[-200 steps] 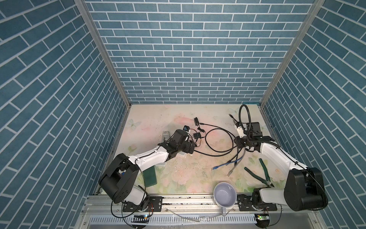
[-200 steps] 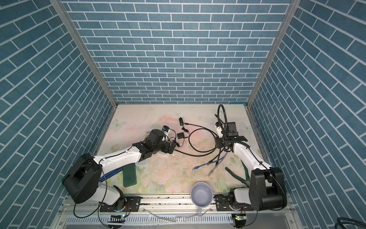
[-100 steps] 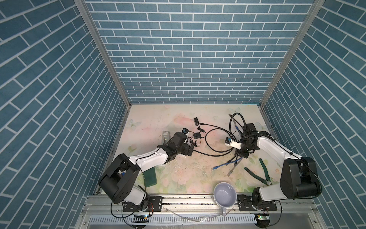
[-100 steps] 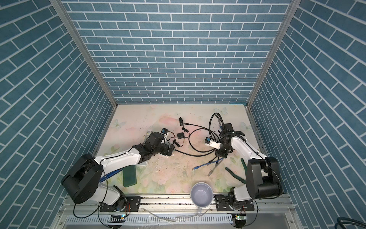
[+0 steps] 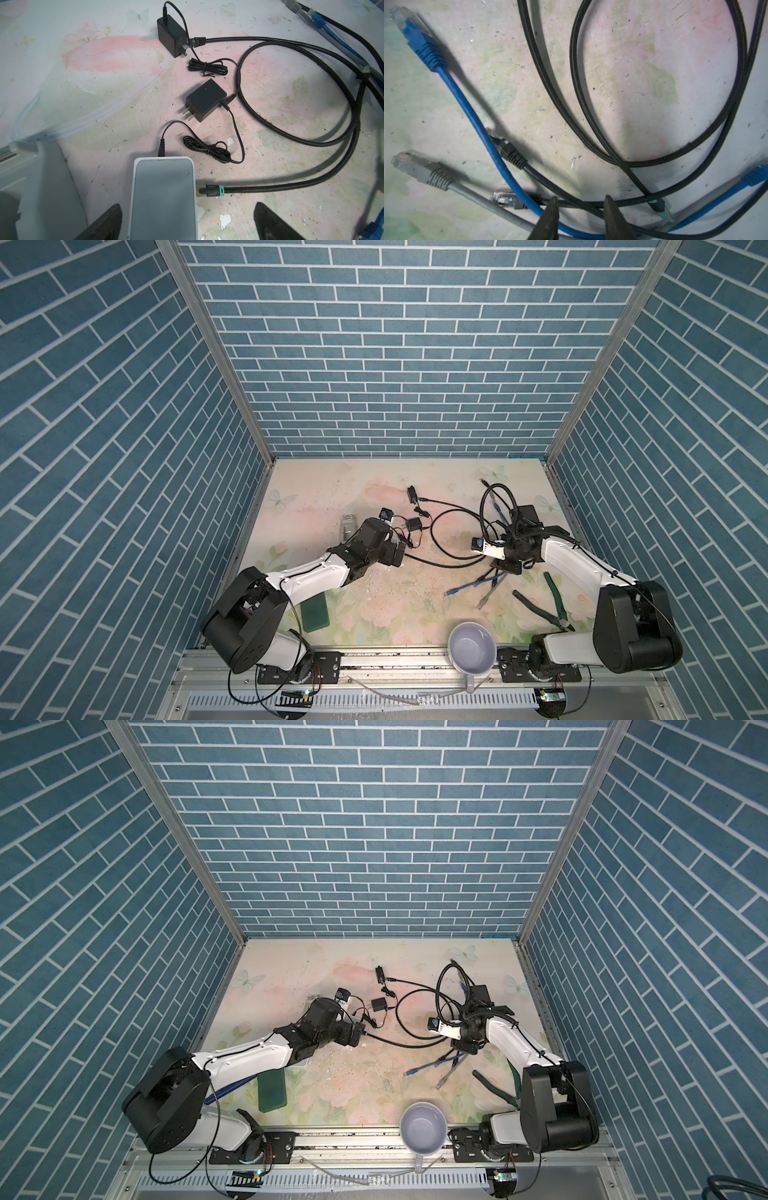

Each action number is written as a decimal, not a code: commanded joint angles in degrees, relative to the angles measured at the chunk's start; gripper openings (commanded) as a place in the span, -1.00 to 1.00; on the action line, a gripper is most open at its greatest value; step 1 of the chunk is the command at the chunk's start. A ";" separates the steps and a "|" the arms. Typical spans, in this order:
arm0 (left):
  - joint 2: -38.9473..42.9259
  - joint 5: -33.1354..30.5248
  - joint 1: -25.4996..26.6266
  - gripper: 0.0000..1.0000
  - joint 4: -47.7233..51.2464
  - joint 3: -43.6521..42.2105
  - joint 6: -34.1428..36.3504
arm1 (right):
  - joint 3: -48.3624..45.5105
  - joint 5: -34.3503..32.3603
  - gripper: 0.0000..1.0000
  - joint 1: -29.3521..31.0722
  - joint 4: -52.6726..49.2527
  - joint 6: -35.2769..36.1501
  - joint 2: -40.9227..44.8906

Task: Insert the plug into the switch port
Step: 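Grasp a black ethernet plug among the cables with the right gripper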

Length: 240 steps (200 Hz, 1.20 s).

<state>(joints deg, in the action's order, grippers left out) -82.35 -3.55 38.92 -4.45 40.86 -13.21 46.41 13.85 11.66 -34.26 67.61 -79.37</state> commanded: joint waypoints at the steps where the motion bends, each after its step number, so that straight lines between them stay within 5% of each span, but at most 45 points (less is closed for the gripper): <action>1: 1.03 -1.10 0.20 0.99 -0.21 -2.22 0.34 | -1.06 1.41 -0.26 0.49 -0.86 4.19 -2.04; 196: 0.96 -2.23 0.20 0.99 -1.26 -4.15 0.54 | -2.50 -2.84 -0.30 3.32 -0.68 6.70 -6.43; 217: 0.93 -2.09 0.20 0.99 -1.44 -4.12 0.56 | -3.58 -3.06 -0.37 3.54 2.84 7.30 -6.85; 240: 1.18 -1.99 0.20 0.99 -1.35 -4.22 0.84 | -3.94 -1.87 -0.73 3.54 6.82 7.50 -6.43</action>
<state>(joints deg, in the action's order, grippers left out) -81.87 -5.10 38.92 -5.10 37.56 -13.19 43.83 10.94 14.92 -31.14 72.79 -85.82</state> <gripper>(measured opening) 0.995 0.193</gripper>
